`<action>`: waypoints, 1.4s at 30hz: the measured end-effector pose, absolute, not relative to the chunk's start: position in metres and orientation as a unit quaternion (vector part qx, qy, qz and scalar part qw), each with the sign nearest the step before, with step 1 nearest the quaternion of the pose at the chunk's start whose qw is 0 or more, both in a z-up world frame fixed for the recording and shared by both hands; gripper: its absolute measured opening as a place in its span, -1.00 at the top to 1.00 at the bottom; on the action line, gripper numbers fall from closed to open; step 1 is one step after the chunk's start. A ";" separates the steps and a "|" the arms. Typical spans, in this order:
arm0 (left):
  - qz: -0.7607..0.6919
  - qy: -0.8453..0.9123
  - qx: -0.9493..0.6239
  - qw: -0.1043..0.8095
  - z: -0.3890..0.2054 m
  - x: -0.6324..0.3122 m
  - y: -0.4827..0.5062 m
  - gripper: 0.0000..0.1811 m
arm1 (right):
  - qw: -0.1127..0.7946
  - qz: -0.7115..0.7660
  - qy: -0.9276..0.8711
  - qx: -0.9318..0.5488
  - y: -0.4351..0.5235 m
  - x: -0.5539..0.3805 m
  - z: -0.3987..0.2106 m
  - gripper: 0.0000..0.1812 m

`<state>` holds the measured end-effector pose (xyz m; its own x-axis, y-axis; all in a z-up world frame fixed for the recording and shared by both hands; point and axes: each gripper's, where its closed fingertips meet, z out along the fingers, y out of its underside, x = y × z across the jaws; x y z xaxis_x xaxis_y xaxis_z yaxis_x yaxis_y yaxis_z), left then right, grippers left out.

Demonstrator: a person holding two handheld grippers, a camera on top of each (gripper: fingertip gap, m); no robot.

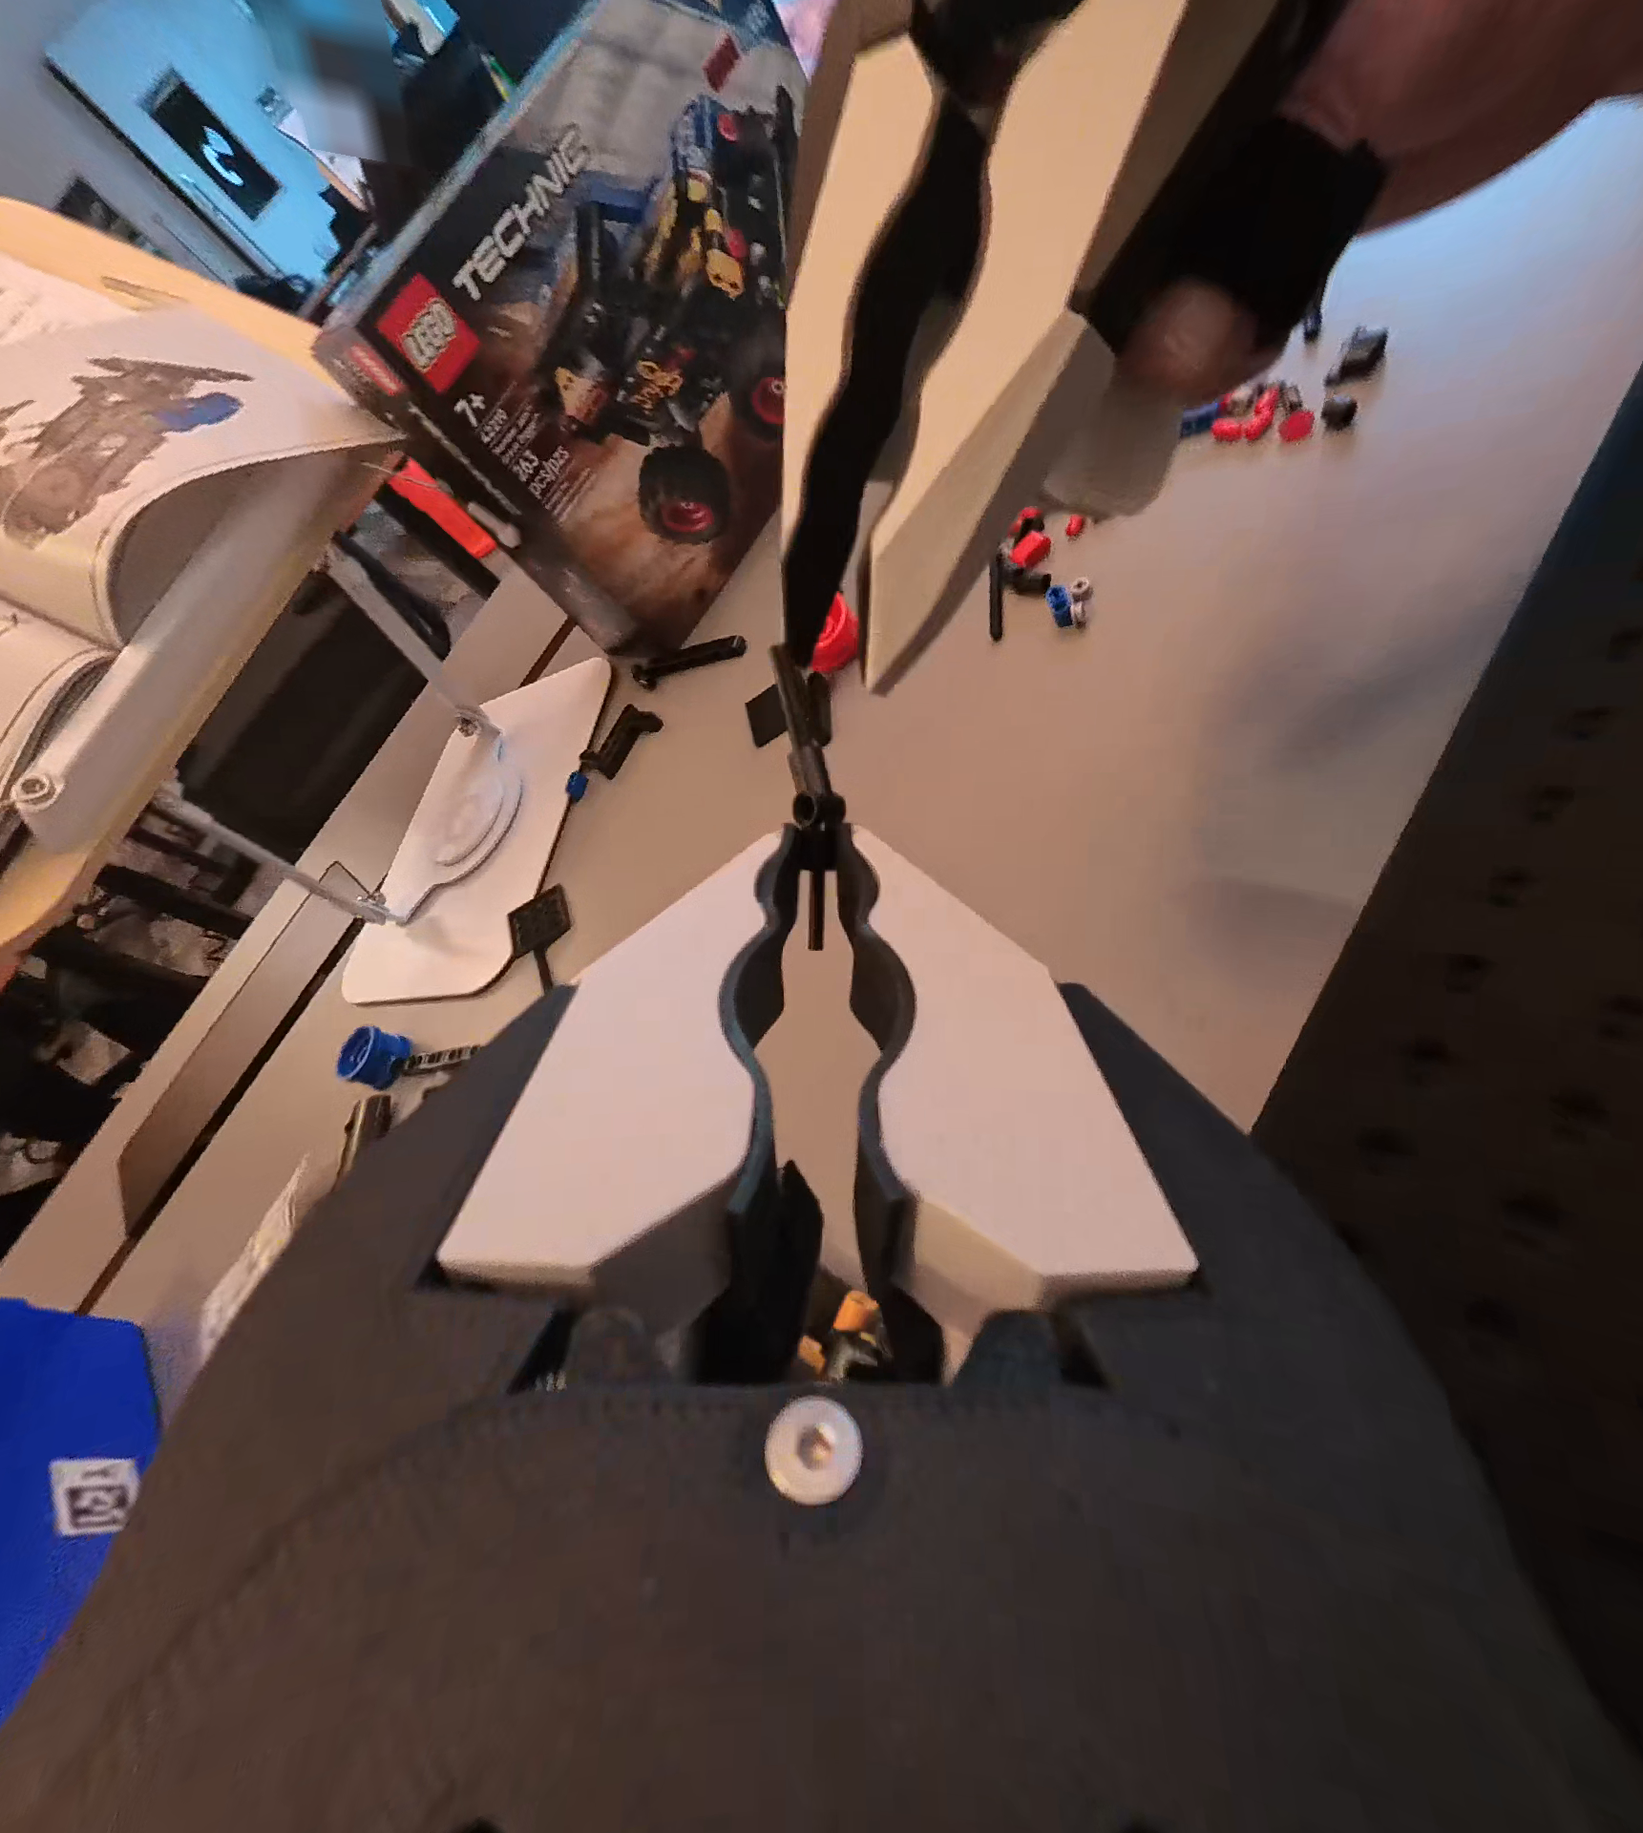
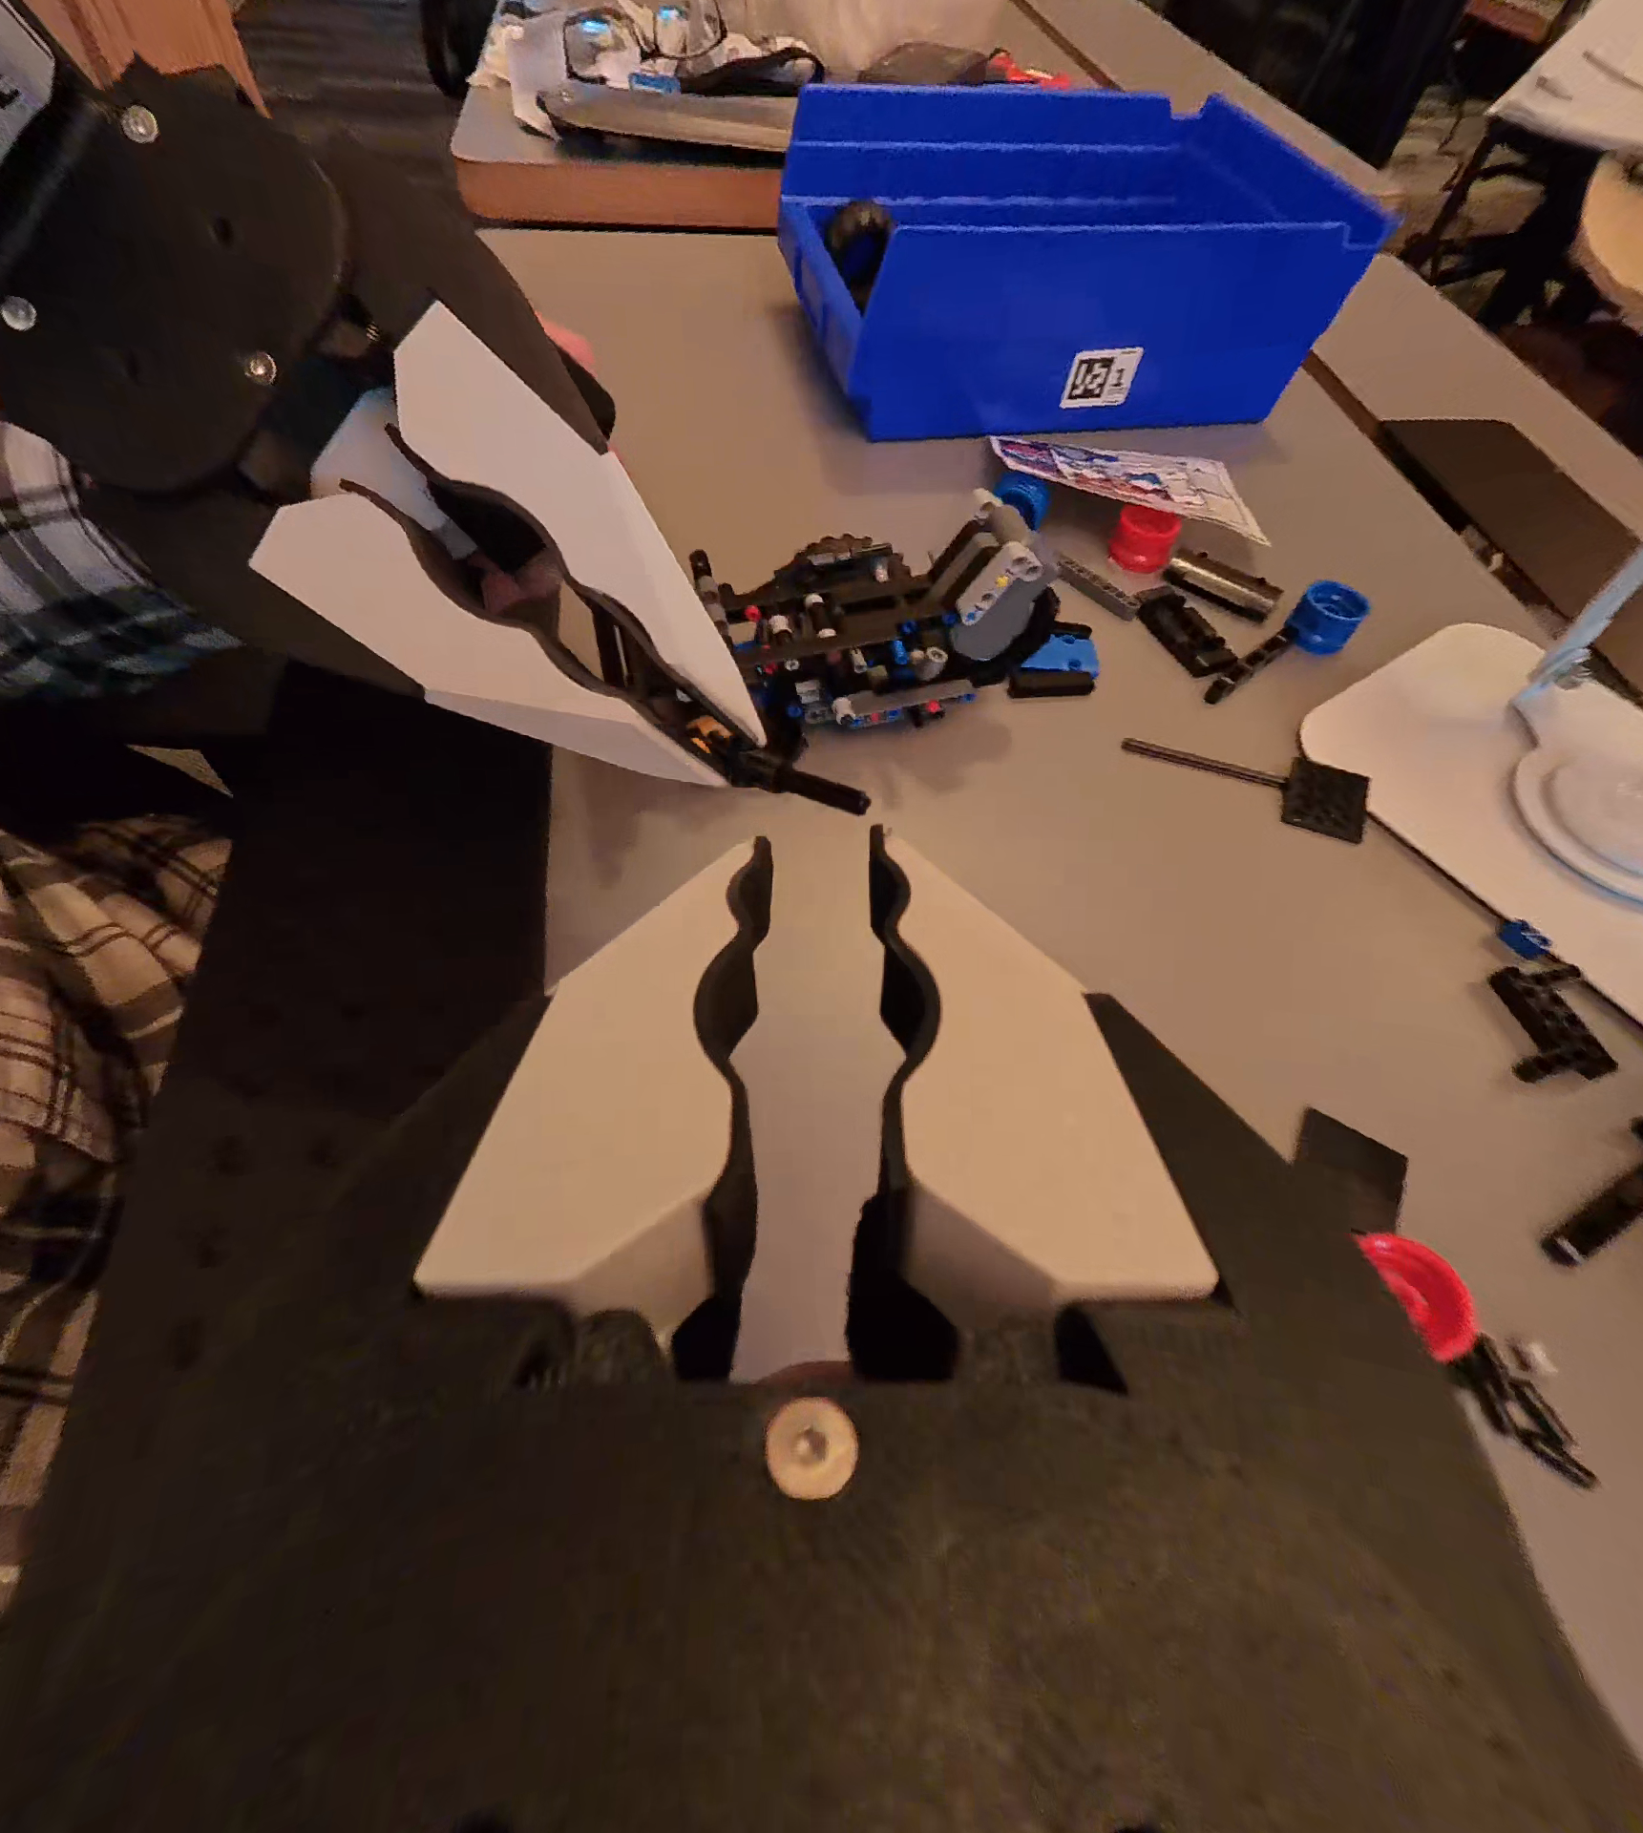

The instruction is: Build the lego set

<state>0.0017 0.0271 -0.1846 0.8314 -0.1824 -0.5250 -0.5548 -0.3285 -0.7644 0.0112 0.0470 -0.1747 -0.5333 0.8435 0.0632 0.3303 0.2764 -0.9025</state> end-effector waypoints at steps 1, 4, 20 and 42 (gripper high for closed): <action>0.163 0.224 -0.795 0.539 -0.182 0.001 0.025 0.94 | 0.269 0.461 -0.748 -0.395 0.042 0.009 -0.175 0.78; 0.112 0.189 -0.789 0.574 -0.173 0.001 0.018 0.94 | 0.231 0.501 -0.736 -0.392 0.023 0.003 -0.172 0.75; 0.080 0.099 -0.763 0.634 -0.167 -0.011 -0.009 0.94 | 0.146 0.611 -0.683 -0.374 -0.017 -0.014 -0.158 0.93; 0.074 0.090 -0.754 0.646 -0.166 -0.020 -0.016 0.94 | 0.082 0.665 -0.642 -0.372 -0.026 -0.025 -0.151 0.94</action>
